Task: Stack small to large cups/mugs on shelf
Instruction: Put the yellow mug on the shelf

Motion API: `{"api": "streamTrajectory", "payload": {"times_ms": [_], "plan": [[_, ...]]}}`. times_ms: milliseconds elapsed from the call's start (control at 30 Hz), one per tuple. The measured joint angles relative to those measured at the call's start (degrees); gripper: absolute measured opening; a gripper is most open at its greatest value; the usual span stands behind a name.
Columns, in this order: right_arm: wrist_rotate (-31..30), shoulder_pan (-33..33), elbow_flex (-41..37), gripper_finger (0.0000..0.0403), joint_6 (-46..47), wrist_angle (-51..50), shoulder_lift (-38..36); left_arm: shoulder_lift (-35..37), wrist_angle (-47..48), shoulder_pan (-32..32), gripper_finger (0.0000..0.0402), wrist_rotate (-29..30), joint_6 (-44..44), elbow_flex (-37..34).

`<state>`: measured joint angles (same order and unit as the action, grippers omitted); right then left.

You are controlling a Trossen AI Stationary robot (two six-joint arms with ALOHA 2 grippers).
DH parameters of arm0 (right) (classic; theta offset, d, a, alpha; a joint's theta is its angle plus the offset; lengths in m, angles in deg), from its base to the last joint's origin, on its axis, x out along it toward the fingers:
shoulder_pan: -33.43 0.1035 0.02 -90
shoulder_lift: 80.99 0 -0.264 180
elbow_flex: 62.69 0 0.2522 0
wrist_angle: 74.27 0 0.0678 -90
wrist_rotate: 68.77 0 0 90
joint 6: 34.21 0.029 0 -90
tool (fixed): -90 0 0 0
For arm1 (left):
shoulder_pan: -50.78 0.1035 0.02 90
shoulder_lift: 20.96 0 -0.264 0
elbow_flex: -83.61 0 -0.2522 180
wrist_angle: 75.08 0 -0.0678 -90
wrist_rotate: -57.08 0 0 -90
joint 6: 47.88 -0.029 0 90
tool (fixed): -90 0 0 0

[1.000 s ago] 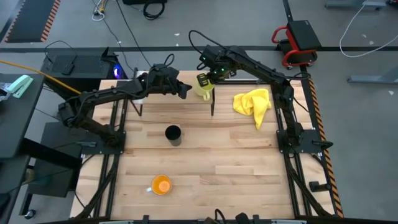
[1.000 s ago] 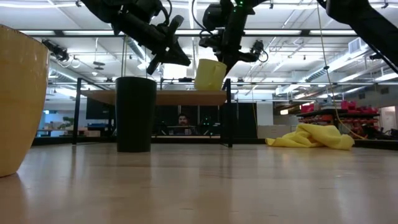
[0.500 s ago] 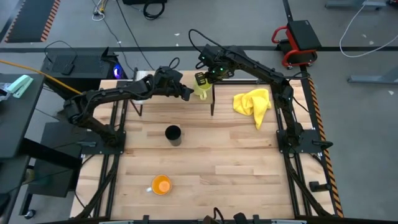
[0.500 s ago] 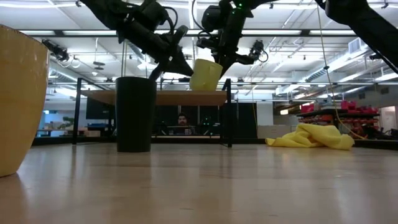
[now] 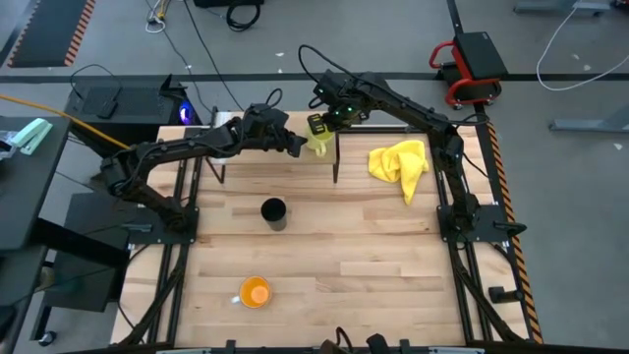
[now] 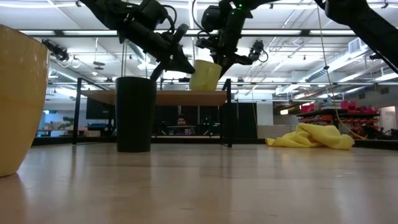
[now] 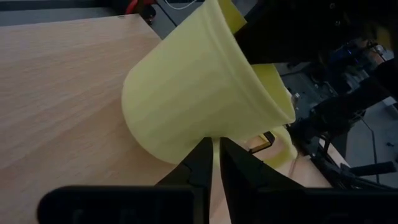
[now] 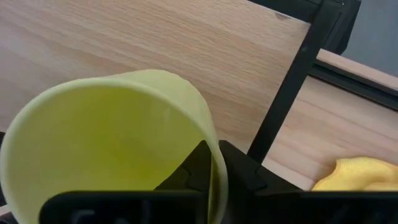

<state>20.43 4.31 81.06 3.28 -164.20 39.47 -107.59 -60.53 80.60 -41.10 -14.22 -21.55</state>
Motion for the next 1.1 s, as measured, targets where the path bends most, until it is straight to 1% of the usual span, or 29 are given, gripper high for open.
{"api": "streamTrajectory", "payload": {"times_ms": [233, 400, 667, 933, 1100], "plan": [[0.02, 0.00, 0.00, 0.0062, -0.18, 0.08, 0.00, 0.00, -0.01, 0.02, 0.0035, 0.42, 0.06, 0.02], [0.02, 0.13, 0.00, 0.0074, -1.43, 0.06, 0.00, 0.00, 0.45, 0.00, 0.0040, 0.44, 0.12, 0.04], [0.02, 0.29, 0.09, 0.0090, -4.07, -0.08, -0.14, 0.00, 1.75, 0.00, 0.0033, 0.44, 0.12, 0.04], [-0.03, 0.44, 0.24, 0.0105, -5.17, 0.99, -0.90, 0.00, 1.82, 0.00, 0.0040, 0.43, 0.12, 0.06], [-0.20, 0.44, 0.24, 0.0112, -6.08, 1.02, -0.90, 0.00, 2.08, 0.00, 0.0034, 0.42, 0.10, 0.06]]}}
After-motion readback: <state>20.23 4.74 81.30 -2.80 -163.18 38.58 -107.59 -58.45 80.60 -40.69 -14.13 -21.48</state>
